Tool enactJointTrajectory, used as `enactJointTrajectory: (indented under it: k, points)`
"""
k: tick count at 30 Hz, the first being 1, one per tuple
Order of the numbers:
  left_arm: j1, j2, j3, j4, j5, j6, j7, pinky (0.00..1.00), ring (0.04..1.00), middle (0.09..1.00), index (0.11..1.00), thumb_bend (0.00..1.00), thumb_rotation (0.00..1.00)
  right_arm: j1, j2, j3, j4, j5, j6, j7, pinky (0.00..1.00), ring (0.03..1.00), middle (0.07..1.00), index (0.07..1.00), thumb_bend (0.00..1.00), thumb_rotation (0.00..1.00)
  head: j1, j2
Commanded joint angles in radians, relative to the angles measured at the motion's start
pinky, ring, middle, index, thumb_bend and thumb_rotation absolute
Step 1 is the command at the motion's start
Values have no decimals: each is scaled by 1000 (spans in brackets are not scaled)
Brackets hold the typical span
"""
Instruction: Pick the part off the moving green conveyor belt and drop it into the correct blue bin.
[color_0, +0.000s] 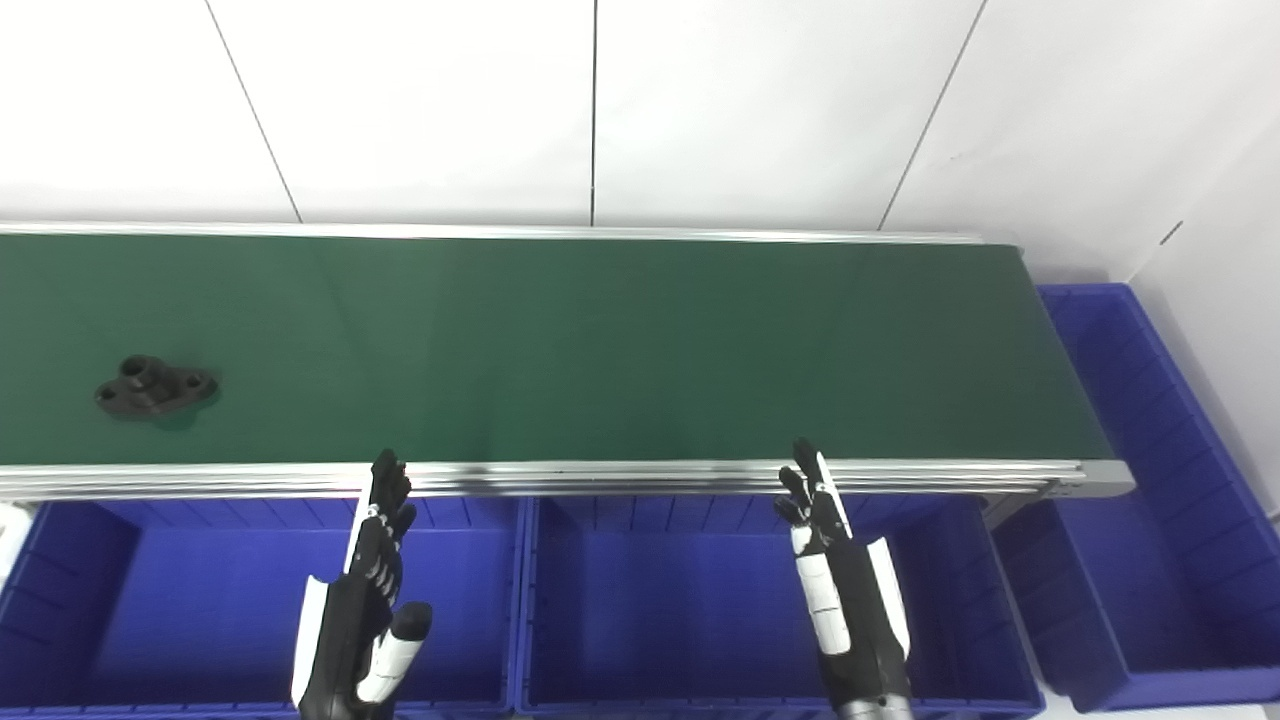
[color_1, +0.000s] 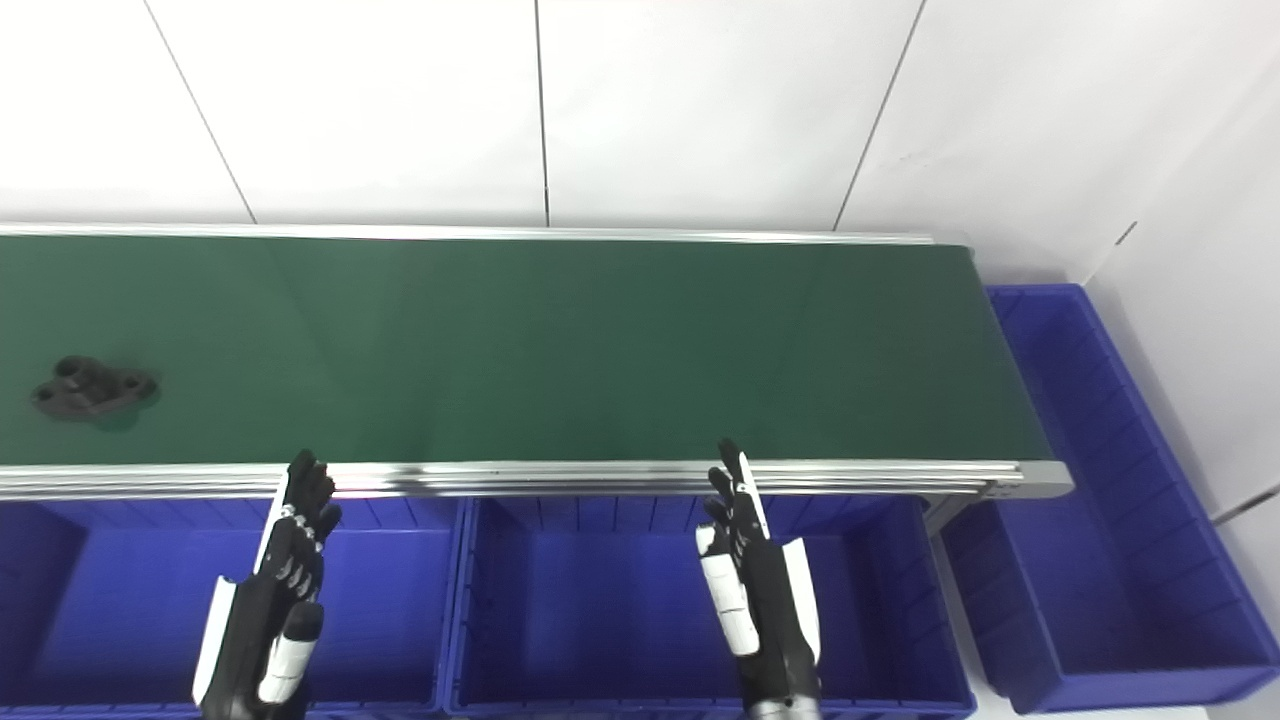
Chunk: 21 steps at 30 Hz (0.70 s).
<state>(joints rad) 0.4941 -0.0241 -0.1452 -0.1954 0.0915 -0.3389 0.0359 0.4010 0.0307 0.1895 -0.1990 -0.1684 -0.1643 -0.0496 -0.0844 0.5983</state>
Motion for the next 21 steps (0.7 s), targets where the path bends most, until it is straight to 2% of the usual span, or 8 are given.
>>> enactJointTrajectory:
  k: [1, 8, 14, 17, 21]
  points:
    - [-5, -4, -2, -17, 4, -28, -3, 959, 995, 1000, 1000, 807, 899, -2, 4, 3, -20, -9, -46, -1, 907, 965, 1000, 990, 617, 1000, 0, -1]
    - [-8, -3, -2, -11, -7, -28, -8, 966, 1000, 1000, 1000, 810, 890, 0, 2, 0, -15, -11, -54, -2, 905, 959, 1000, 987, 581, 1000, 12, -12]
    - [-16, -18, -13, 21, 29, -46, 3, 953, 1000, 1000, 1000, 817, 870, -2, -19, -16, -2, 15, -60, 5, 928, 967, 1000, 979, 574, 1000, 86, -59]
    - [-26, -33, -18, 53, 39, -66, 12, 943, 979, 1000, 1000, 808, 822, -9, -31, -28, 14, 38, -54, 12, 952, 980, 1000, 991, 685, 1000, 125, -84]
    - [-37, -52, -20, 90, 70, -89, 22, 913, 959, 1000, 1000, 811, 800, -18, -53, -40, 47, 50, -74, 15, 959, 984, 1000, 999, 695, 1000, 179, -115]
